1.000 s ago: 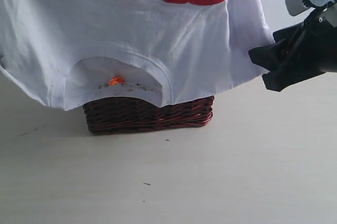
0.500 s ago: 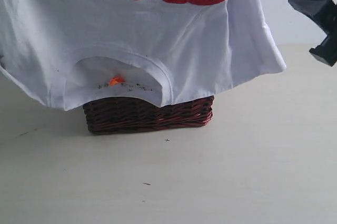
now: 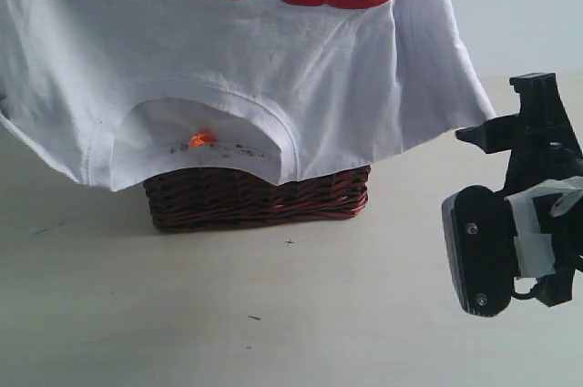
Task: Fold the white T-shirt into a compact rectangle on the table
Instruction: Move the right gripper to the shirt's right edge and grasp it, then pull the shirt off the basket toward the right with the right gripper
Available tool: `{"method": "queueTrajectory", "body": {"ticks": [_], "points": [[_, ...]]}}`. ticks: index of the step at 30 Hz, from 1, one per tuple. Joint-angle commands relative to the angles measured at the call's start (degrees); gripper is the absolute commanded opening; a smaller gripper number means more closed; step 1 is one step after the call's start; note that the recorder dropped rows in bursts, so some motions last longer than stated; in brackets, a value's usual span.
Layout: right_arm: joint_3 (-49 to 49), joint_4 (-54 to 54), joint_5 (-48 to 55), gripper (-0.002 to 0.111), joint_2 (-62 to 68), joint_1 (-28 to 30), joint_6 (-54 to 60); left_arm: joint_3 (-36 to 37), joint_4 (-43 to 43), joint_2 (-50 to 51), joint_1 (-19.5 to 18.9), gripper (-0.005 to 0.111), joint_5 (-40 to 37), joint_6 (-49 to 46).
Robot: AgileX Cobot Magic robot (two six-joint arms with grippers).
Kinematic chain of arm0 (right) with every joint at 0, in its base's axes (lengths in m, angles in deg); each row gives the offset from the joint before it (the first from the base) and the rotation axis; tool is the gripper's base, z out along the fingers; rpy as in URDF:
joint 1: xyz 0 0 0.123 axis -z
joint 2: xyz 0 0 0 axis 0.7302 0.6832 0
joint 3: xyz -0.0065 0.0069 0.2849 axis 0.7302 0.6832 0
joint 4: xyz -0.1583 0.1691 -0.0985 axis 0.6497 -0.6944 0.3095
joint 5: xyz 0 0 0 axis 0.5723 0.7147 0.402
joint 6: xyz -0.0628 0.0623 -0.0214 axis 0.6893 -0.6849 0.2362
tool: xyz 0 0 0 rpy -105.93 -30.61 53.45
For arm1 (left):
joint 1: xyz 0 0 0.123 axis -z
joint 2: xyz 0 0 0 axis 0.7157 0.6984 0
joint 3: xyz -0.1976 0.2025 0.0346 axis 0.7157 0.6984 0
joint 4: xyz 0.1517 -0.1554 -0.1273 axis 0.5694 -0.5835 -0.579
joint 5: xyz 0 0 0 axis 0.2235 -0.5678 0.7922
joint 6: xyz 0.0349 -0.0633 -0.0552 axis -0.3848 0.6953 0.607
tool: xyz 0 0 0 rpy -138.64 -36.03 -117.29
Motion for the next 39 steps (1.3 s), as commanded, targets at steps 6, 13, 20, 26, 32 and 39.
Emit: {"method": "queueTrajectory", "body": {"ticks": [6, 13, 20, 26, 32, 39], "points": [[-4.40, -0.37, 4.00, 0.064, 3.60, -2.84, 0.65, 0.16, 0.06, -0.30, -0.16, 0.000, 0.54, -0.12], [-6.95, -0.37, 6.42, 0.064, 1.05, -2.84, -15.52, 0.16, 0.06, -0.30, -0.16, 0.000, 0.54, -0.12], [-11.39, -10.42, 6.74, 0.064, -8.16, -2.84, -41.10, 0.16, 0.06, -0.30, -0.16, 0.000, 0.54, -0.12], [-18.76, -20.97, 5.26, 0.064, 4.40, 0.89, -40.13, 0.16, 0.06, -0.30, -0.16, 0.000, 0.54, -0.12], [-22.54, -22.25, 2.07, 0.063, 9.88, 6.61, -40.24, 0.16, 0.06, -0.30, -0.16, 0.000, 0.54, -0.12], [-22.43, -25.53, -18.77, 0.039, 9.88, 6.50, -36.18, 0.16, 0.06, -0.30, -0.16, 0.000, 0.54, -0.12]]}}
